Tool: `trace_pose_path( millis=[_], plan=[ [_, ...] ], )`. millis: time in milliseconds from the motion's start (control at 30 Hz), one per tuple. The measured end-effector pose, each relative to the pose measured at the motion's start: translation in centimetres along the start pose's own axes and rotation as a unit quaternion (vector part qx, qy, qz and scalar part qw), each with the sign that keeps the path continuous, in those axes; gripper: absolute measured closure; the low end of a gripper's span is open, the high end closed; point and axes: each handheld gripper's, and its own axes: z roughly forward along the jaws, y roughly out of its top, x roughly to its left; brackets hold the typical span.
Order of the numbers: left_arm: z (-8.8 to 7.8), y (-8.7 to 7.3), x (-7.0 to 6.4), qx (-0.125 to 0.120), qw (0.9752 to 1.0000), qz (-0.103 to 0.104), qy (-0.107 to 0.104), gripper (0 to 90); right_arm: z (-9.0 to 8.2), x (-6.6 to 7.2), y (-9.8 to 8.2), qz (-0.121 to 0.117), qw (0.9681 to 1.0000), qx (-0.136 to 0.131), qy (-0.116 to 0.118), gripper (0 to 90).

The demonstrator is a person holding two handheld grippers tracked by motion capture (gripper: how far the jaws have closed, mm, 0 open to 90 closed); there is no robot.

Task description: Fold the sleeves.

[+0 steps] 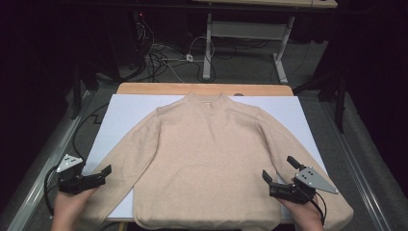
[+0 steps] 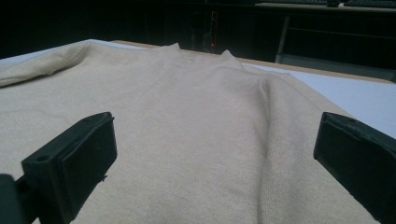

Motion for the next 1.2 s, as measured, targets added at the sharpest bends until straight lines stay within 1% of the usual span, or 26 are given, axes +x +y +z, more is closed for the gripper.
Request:
trace_pose_path(
  millis=[33, 67, 100, 133, 200, 267, 467, 533, 600, 667, 767, 867, 900, 1000, 1133, 1200],
  plan=[
    [0.1, 0.0, 0.0, 0.01, 0.9999, 0.004, -0.003, 0.0, 0.0, 0.0, 0.0, -0.001, 1.0, 0.0, 0.001, 0.0],
    [0.3, 0.1, -0.1, 0.017, 0.9998, 0.006, -0.005, 2.1, 0.0, 0.0, 0.0, -0.002, 1.0, 0.002, 0.002, 0.0],
    [0.4, 0.1, -0.2, 0.022, 0.9997, 0.01, -0.003, 2.1, 0.0, 0.0, 0.0, -0.002, 1.0, 0.002, 0.002, 0.0],
    [0.5, 0.1, -0.3, 0.026, 0.9996, 0.012, 0.0, 4.2, 0.0, 0.1, -0.1, -0.002, 1.0, 0.002, 0.002, 0.0],
    [0.7, 0.2, -0.3, 0.038, 0.9992, 0.012, 0.002, 6.6, 0.0, 0.1, -0.1, -0.002, 1.0, 0.002, 0.003, 0.0],
    [0.7, 0.2, -0.3, 0.038, 0.9992, 0.013, 0.0, 13.0, 0.0, 0.2, -0.1, -0.002, 1.0, 0.002, 0.002, 0.0],
    [1.1, 0.3, -0.2, 0.057, 0.9984, 0.007, 0.001, 15.3, 0.0, 0.2, -0.1, -0.003, 1.0, 0.004, 0.003, 0.0],
    [1.1, 0.3, -0.3, 0.061, 0.9981, 0.009, 0.0, 18.7, 0.0, 0.3, -0.1, -0.003, 1.0, 0.004, 0.003, 0.0],
    [1.3, 0.3, -0.3, 0.068, 0.9976, 0.011, 0.003, 24.1, 0.0, 0.3, -0.2, -0.003, 1.0, 0.004, 0.003, 0.0],
    [1.3, 0.3, -0.5, 0.069, 0.9975, 0.017, 0.01, 29.0, 0.0, 0.3, -0.1, -0.003, 1.0, 0.003, 0.003, 0.0],
    [1.2, 0.2, -0.4, 0.064, 0.9978, 0.012, 0.014, 37.0, 0.0, 0.3, -0.2, -0.004, 1.0, 0.004, 0.004, 0.0],
    [1.1, 0.2, -0.4, 0.06, 0.9981, 0.01, 0.015, 50.0, 0.1, 0.4, -0.2, -0.003, 1.0, 0.004, 0.004, 0.0],
    [1.1, 0.2, -0.5, 0.059, 0.9981, 0.012, 0.015, 50.0, 0.1, 0.4, -0.2, -0.003, 1.0, 0.004, 0.005, 0.0],
    [1.1, 0.1, -0.7, 0.058, 0.998, 0.021, 0.01, 59.1, 0.0, 0.4, -0.1, -0.004, 1.0, 0.003, 0.005, 0.0],
    [1.2, 0.2, -0.9, 0.059, 0.9978, 0.03, 0.0, 68.6, 0.0, 0.4, -0.1, -0.003, 1.0, 0.004, 0.004, 0.1],
    [1.2, 0.2, -0.9, 0.059, 0.9977, 0.032, -0.003, 71.8, 0.0, 0.4, -0.1, -0.003, 1.0, 0.004, 0.004, 0.2]
  ],
)
